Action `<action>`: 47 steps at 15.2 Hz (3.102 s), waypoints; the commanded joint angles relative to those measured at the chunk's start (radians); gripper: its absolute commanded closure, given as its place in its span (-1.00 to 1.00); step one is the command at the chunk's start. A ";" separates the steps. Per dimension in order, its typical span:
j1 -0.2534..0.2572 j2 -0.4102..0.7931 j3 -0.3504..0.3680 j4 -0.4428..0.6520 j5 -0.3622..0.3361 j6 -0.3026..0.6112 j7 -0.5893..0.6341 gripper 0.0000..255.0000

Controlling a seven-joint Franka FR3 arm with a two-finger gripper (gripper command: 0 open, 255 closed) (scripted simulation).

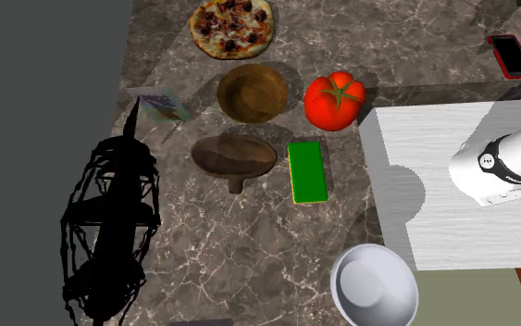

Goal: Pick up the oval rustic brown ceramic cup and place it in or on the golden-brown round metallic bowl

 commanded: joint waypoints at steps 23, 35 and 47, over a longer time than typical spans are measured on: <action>0.001 0.701 0.122 0.210 0.031 0.537 0.348 -1.00; 0.029 1.161 0.120 0.621 -0.024 0.611 0.497 -1.00; 0.033 1.269 0.108 0.658 -0.036 0.688 0.517 -1.00</action>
